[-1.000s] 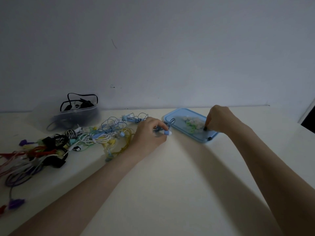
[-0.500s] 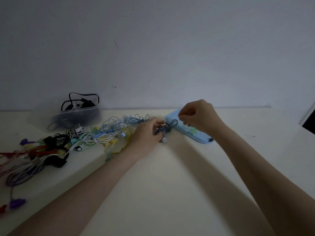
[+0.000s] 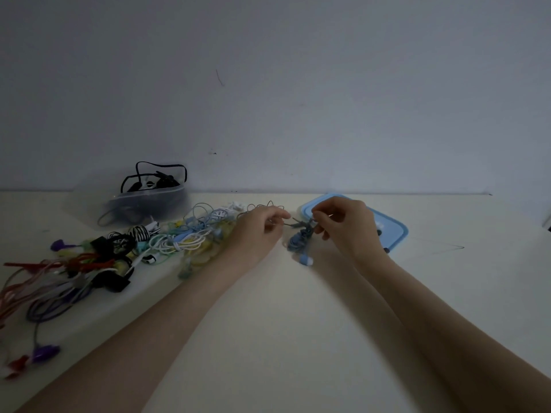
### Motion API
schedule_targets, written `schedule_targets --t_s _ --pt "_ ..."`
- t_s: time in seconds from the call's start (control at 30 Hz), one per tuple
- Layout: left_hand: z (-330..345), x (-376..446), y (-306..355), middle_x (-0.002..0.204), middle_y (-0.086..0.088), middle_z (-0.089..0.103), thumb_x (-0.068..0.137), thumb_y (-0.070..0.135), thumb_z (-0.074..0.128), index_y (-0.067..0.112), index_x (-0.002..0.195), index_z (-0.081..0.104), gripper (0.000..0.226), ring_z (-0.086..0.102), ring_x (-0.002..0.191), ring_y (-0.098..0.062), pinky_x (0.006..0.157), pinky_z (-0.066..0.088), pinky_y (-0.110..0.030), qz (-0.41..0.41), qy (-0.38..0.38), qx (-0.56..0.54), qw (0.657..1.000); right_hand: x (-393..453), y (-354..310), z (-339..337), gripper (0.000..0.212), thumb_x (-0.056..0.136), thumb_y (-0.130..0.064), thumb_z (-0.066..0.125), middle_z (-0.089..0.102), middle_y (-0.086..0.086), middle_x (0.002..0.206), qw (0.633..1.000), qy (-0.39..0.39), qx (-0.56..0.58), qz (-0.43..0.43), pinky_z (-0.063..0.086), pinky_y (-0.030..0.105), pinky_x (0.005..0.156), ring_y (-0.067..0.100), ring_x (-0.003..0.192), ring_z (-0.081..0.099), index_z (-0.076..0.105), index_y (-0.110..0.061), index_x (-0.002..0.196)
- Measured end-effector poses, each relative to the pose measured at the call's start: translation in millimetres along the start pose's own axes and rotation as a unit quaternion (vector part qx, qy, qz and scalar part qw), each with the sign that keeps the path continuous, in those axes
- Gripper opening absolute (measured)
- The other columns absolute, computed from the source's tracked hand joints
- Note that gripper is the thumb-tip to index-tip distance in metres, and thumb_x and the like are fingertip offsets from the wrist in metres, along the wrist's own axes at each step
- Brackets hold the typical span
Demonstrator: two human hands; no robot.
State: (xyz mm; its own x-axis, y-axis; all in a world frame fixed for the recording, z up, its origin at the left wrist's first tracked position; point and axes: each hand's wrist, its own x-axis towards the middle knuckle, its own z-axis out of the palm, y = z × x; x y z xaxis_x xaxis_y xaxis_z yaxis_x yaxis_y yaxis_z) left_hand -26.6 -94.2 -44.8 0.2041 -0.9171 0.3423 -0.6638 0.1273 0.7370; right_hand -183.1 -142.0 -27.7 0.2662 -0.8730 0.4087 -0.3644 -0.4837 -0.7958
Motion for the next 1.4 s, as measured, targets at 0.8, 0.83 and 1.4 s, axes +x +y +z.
schedule_targets --t_s 0.8,0.83,1.4 --pt "4 -7 16 0.088 0.003 0.066 0.078 -0.001 0.069 0.02 0.08 0.067 0.021 0.063 0.082 -0.01 0.079 0.051 -0.02 -0.073 0.056 -0.232 0.968 -4 -7 -6 0.011 0.081 0.004 0.065 0.069 0.005 0.07 0.942 0.017 0.312 0.121 0.051 0.012 0.064 0.007 0.063 0.068 0.065 0.002 0.091" --pt "4 -7 17 0.089 0.001 0.066 0.079 -0.002 0.067 0.018 0.083 0.067 0.02 0.062 0.083 -0.009 0.077 0.05 -0.016 -0.077 0.057 -0.242 0.966 -5 -7 -4 0.01 0.081 0.004 0.065 0.07 0.006 0.071 0.943 0.006 0.31 0.12 0.051 0.013 0.065 0.008 0.064 0.068 0.066 0.0 0.089" --pt "0 -14 30 0.076 0.012 0.067 0.08 0.008 0.069 0.026 0.078 0.068 0.018 0.06 0.065 0.003 0.062 0.048 -0.011 -0.089 0.041 -0.275 0.957 -11 -7 -1 0.016 0.087 0.003 0.055 0.072 0.006 0.075 0.895 -0.102 0.409 0.145 0.055 0.017 0.072 0.012 0.069 0.065 0.07 -0.001 0.082"
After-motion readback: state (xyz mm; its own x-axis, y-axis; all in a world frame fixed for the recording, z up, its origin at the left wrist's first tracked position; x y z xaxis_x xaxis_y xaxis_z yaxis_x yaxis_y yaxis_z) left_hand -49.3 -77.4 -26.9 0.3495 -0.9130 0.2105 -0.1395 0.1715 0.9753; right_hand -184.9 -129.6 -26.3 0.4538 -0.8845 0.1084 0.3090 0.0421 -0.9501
